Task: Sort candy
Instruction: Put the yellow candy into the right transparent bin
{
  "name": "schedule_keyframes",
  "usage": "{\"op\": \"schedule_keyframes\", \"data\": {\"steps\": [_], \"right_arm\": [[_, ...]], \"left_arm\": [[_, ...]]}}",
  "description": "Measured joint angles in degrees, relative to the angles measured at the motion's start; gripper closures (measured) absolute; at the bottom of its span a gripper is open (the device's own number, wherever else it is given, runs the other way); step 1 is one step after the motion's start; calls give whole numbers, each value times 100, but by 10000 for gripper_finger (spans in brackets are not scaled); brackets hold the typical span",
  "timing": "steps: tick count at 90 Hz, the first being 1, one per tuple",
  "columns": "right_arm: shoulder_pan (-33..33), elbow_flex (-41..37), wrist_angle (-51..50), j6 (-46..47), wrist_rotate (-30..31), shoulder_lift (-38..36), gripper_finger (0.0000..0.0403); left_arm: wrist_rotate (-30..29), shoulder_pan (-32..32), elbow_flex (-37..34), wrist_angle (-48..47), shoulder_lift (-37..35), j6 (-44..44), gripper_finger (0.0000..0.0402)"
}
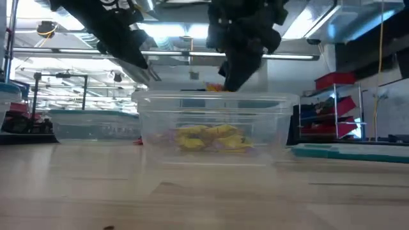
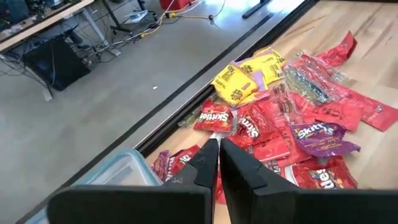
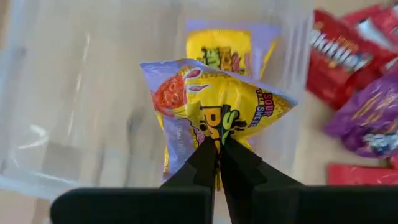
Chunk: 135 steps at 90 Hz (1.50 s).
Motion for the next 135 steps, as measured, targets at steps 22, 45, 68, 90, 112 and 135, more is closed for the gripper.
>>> {"op": "schedule_keyframes", "data": {"steps": [22, 45, 68, 90, 112, 135], "right_arm": [[146, 0, -37, -163, 456, 261, 376], [144, 7, -107, -144, 851, 233, 272], [151, 7, -95, 79, 142, 219, 267], [144, -98, 297, 152, 381, 647, 348], [144, 3, 112, 106, 455, 656, 382], [144, 568, -716, -259, 1452, 465, 366]], "left_arm": [[0, 0, 0, 4, 2, 0, 402], [0, 2, 0, 48, 0, 0, 402], [1, 2, 0, 50, 2, -60, 402], [1, 5, 0, 50, 1, -105, 402], [0, 5, 0, 29, 1, -107, 402], [0, 7, 0, 44, 1, -107, 402]]}}
